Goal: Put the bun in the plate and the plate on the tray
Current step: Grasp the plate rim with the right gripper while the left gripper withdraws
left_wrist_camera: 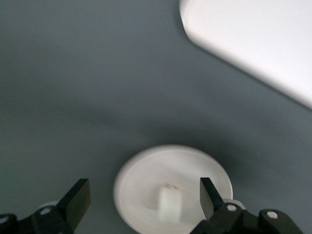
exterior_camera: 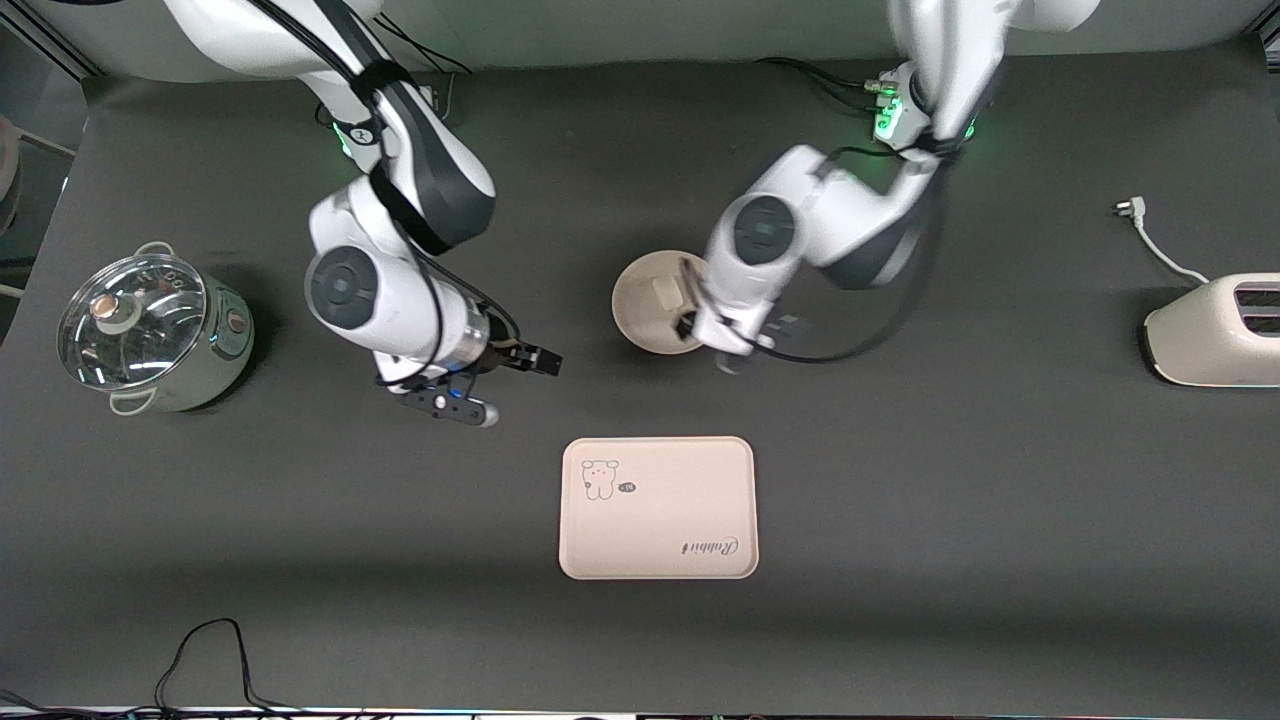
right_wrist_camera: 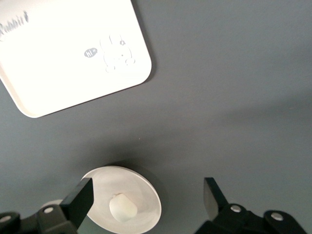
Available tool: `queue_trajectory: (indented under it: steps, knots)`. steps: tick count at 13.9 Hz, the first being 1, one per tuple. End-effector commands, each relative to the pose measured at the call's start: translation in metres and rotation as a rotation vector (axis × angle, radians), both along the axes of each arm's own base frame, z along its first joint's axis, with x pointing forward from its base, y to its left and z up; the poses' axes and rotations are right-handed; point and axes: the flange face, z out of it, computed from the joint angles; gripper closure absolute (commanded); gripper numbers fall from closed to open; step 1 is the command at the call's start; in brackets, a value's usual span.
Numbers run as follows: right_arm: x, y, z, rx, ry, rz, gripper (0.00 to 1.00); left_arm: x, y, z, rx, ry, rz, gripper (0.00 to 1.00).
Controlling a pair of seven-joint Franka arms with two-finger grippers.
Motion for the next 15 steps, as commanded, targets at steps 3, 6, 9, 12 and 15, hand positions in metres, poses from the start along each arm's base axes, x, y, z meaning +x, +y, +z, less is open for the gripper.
queue_trajectory:
  steps: [3, 6, 9, 12, 15]
  knots:
    - [-0.046, 0.054, -0.046, -0.035, -0.005, 0.035, 0.00, 0.068, 0.142, 0.097, -0.020, -0.041, -0.053, 0.00]
    - [-0.089, 0.083, -0.083, -0.061, -0.094, 0.129, 0.00, 0.080, 0.231, 0.126, -0.023, -0.090, -0.110, 0.00]
    - [-0.120, 0.095, -0.115, -0.059, -0.121, 0.184, 0.01, 0.070, 0.288, 0.148, 0.003, -0.103, -0.190, 0.00]
    - [-0.127, 0.091, -0.146, -0.075, -0.107, 0.234, 0.01, 0.054, 0.314, 0.156, 0.051, -0.094, -0.207, 0.00]
    - [-0.136, 0.097, -0.171, -0.082, -0.102, 0.255, 0.01, 0.048, 0.321, 0.162, 0.148, -0.095, -0.247, 0.00]
